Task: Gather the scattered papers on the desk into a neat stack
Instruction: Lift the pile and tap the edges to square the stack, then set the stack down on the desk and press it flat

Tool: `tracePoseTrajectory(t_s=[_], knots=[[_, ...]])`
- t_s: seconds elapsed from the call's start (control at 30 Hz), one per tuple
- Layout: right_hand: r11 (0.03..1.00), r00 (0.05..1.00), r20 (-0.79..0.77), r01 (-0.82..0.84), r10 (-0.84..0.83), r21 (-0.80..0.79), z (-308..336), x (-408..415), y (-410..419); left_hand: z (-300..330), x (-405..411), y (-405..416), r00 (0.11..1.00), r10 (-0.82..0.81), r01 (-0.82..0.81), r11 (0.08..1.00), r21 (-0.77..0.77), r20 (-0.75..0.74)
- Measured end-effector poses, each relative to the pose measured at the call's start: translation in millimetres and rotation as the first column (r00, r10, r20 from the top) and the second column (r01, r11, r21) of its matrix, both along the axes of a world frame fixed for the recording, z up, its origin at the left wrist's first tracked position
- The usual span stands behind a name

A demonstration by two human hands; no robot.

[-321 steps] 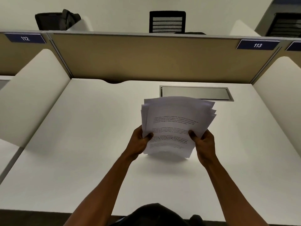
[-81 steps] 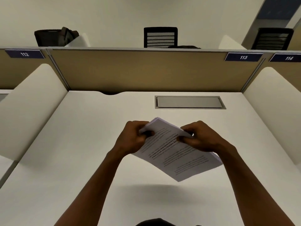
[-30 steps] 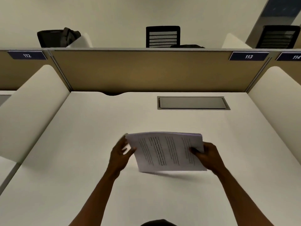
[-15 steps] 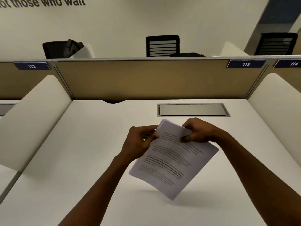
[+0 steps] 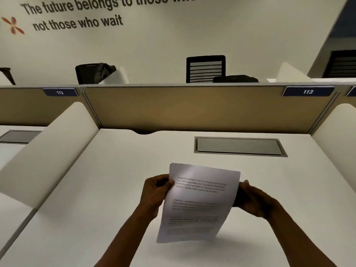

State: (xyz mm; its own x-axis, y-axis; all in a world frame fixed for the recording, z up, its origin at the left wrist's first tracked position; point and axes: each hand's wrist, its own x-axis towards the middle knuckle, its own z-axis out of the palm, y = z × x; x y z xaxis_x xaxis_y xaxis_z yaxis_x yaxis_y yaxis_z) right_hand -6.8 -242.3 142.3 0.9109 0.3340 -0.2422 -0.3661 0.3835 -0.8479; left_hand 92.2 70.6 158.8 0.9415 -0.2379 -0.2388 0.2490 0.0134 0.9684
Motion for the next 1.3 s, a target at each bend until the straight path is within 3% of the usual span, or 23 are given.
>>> tracePoseTrajectory(t_s=[0.07,0.17,0.27,0.37,0.53,0.7,0.87,1.0,1.17,1.3], knots=[[0.998,0.999,-0.004,0.039,-0.039,-0.043,-24.3,-4.8,14.9,-13.3,5.3,0.0,0.991,0.062,-0.062,0.998,0.005,-0.116],[0.952,0.984,-0.027,0.161,-0.173,-0.261,-51.2,-7.1,45.5,-37.8,15.5,2.3,0.947,0.182,-0.171,0.983,0.067,-0.266],[0.842,0.894,-0.093,0.374,-0.439,-0.389,-79.8,-0.8,67.5,-60.8,26.9,1.1,0.912,0.261,-0.228,0.964,0.137,-0.317],[0.747,0.84,-0.107,0.406,-0.532,-0.526,-91.7,12.5,82.0,-75.6,33.4,-3.1,0.895,0.311,-0.266,0.948,0.178,-0.321],[0.633,0.828,-0.074,0.364,-0.556,-0.684,-109.2,34.6,95.8,-102.5,39.5,-10.1,0.866,0.193,-0.065,0.958,0.281,-0.461],[0.538,0.795,-0.152,0.243,-0.587,-0.807,-116.8,47.9,107.9,-122.2,51.9,-18.7,0.898,0.168,0.009,0.918,0.397,-0.408],[0.539,0.785,-0.189,0.209,-0.59,-0.816,-118.7,56.0,106.9,-126.5,55.7,-20.5,0.95,0.12,0.046,0.86,0.508,-0.289],[0.401,0.747,-0.068,0.277,-0.662,-0.873,-124.6,54.9,110.8,-123.8,54.5,-20.7,0.941,0.2,-0.025,0.844,0.535,-0.272],[0.201,0.693,0.025,0.244,-0.72,-0.949,-130.7,59.9,124.5,-127.9,51.6,-21.1,0.913,0.288,-0.123,0.869,0.479,-0.29],[0.148,0.73,0.077,0.238,-0.679,-0.96,-132.1,63.2,124.2,-132.0,56.9,-12.7,0.93,0.291,-0.148,0.856,0.494,-0.225]])
